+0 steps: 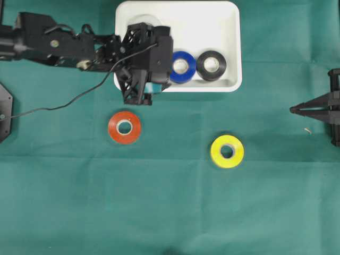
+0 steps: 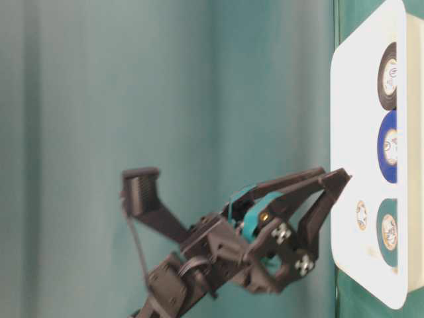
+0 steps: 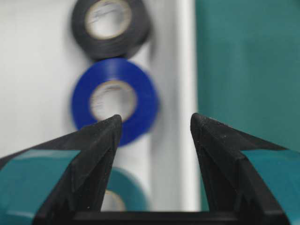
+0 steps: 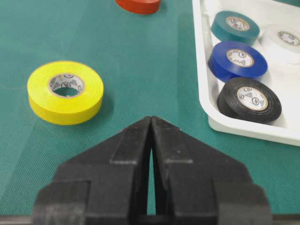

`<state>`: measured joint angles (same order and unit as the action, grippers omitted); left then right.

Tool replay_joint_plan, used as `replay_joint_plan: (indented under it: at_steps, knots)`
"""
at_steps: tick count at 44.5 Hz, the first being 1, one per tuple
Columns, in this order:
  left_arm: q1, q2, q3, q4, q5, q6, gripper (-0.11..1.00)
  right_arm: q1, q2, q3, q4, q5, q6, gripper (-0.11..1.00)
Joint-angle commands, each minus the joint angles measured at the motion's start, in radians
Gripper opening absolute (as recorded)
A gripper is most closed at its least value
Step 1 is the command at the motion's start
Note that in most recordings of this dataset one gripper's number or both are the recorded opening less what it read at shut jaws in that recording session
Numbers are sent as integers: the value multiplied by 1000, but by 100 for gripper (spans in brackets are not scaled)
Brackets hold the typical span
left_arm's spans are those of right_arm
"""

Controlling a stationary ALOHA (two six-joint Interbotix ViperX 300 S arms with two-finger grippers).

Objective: Put the tape into the white case with the left arm.
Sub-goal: 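Retract the left gripper back to the left edge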

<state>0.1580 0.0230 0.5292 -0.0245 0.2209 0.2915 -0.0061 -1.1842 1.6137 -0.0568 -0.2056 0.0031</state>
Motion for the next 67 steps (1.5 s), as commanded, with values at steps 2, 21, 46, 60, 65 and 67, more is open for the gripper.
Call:
replay_joint_plan:
  at_steps: [2, 21, 46, 60, 65, 67]
  knots:
    - [-37, -64, 14, -2, -8, -25, 61, -2, 6, -8, -2, -9, -2, -9]
    - [-152, -193, 114, -2, -11, -86, 60, 0, 5, -8, -2, -11, -2, -9]
    - [-238, -390, 360, -5, -227, -91, 60, 0, 6, -8, -2, -11, -2, -9]
    - [-258, -466, 445, -3, -235, -91, 59, -2, 6, -8, -2, -11, -2, -9]
    - [-258, -491, 476, -5, -259, -92, 59, -2, 6, -8, -2, -11, -2, -9]
    - [-258, -502, 488, -5, -279, -91, 59, -2, 6, -8, -2, -11, -2, -9]
